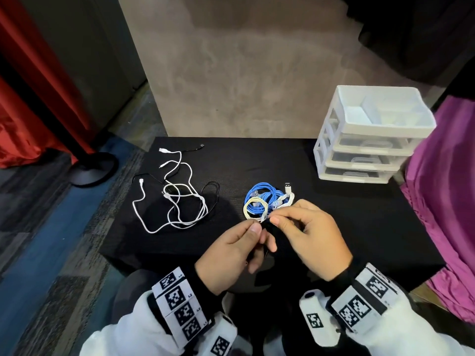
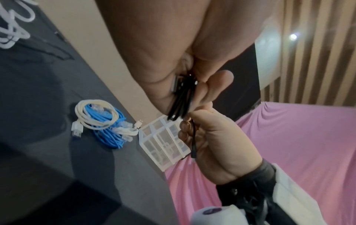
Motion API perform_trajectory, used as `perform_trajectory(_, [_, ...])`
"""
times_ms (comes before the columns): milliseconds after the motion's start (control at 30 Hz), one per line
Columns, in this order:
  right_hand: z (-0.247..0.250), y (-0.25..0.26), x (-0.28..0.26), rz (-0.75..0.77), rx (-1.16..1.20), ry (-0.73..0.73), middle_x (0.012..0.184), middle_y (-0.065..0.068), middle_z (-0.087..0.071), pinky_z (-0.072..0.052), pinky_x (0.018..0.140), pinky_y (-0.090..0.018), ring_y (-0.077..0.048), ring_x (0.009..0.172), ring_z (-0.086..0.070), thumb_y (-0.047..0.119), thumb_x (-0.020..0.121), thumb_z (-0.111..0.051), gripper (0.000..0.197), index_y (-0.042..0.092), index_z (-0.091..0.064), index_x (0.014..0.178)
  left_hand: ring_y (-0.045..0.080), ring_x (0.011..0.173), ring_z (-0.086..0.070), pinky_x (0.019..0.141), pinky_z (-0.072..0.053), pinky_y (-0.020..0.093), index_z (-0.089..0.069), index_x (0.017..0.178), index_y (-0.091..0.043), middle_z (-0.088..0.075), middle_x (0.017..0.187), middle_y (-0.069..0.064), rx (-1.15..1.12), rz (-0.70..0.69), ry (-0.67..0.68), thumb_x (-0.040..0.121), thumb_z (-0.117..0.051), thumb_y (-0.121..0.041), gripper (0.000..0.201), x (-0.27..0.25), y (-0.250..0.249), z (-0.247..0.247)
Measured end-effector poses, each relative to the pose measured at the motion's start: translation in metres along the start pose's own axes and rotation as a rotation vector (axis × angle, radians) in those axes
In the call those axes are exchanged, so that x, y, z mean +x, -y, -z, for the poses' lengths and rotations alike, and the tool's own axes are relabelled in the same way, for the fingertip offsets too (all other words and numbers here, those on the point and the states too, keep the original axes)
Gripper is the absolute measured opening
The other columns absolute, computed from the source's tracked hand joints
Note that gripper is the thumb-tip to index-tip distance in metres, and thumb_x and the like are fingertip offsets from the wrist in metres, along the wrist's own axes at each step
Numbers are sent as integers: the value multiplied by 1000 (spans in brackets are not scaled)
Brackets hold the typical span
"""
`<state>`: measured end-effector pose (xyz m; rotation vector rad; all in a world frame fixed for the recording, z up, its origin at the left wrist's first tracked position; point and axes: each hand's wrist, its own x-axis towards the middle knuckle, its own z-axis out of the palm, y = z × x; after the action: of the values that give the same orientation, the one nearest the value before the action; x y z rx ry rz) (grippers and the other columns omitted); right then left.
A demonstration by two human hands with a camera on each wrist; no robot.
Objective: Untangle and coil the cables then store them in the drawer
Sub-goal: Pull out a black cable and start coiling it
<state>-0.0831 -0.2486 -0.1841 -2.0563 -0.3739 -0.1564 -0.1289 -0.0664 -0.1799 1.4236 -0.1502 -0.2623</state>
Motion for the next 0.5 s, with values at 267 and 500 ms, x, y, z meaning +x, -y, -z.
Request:
perform_trajectory(267, [-7, 2, -4, -76, 33, -15, 85, 28, -67, -46, 81, -13, 3, 85, -65, 21, 92, -77, 12, 30, -85, 94, 8, 42, -30, 57, -16, 30, -45, 81, -12, -51, 78, 9, -432, 144, 10, 98, -47, -29, 24, 0, 3, -4])
perform_trajectory(500, [-10, 8, -17, -282, 695, 297, 99, -25, -74, -44, 108, -66, -51, 108, -66, 50, 101, -57, 48, 6, -75, 107, 9, 45, -34, 54, -23, 27, -43, 83, -11, -51, 78, 7, -444, 58, -65, 102, -43, -29, 26, 6, 1, -5])
